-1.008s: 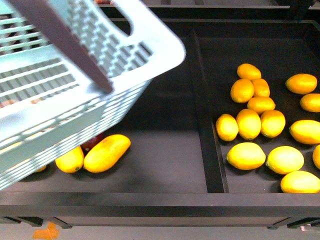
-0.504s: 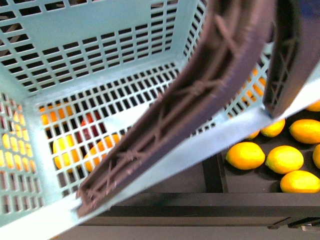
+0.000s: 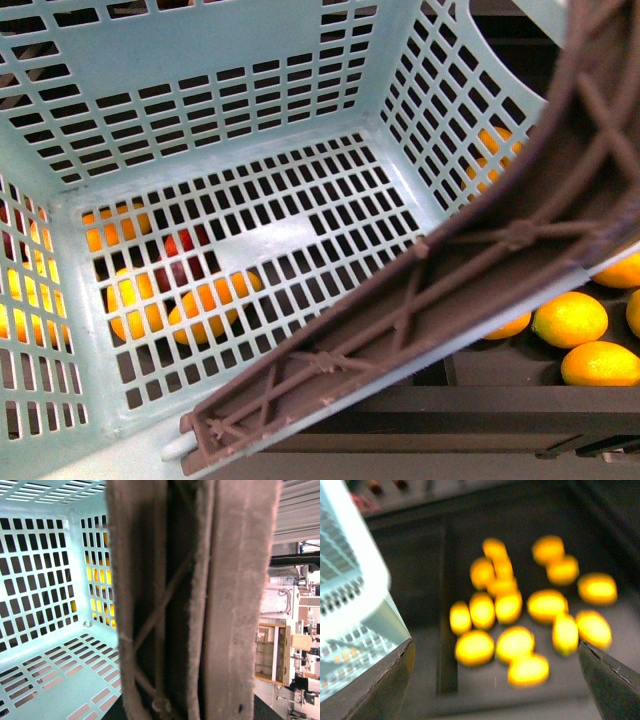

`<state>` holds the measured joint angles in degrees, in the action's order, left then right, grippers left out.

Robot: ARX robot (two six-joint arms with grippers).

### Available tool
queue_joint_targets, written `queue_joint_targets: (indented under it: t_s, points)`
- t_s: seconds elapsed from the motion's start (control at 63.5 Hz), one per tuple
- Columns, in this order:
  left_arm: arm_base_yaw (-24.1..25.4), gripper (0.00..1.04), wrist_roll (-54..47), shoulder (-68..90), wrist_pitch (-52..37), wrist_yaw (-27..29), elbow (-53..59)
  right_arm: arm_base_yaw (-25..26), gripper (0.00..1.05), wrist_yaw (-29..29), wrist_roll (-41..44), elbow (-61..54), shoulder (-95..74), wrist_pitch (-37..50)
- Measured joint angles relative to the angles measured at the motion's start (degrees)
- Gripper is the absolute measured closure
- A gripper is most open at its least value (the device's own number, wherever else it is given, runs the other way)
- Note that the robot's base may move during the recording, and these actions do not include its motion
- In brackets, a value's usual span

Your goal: Pick lemon and mango into basket

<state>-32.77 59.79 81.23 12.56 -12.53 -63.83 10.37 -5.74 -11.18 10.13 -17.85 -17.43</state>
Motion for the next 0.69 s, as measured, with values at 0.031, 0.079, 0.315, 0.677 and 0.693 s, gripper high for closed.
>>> queue_joint_targets:
  t_s: [0.031,0.079,0.315,0.677,0.693]
  points:
    - [-0.02,0.89,-0.09,-0.02,0.00,0.09,-0.02,4.35,0.09,-1.40,-1.27,1.33,-5.53,0.83]
    - [-0.09,0.89,-0.22,-0.04,0.00,-0.17,-0.04,9.81,0.09,-2.56,-2.47,2.69,-12.17,3.74]
    - [-0.13,0.89,0.04,-0.04,0.00,-0.85,-0.07,16.59,0.09,-1.62,-10.49,12.83,-51.49,25.81]
    - [-0.07,0.89,0.04,-0.07,0.02,-0.59,-0.09,12.33,0.09,3.04,-23.54,38.58,-99.10,31.71]
    - [-0.07,0.89,0.04,-0.07,0.02,-0.59,-0.09,12.20,0.09,3.13,-24.44,39.34,-100.04,31.39]
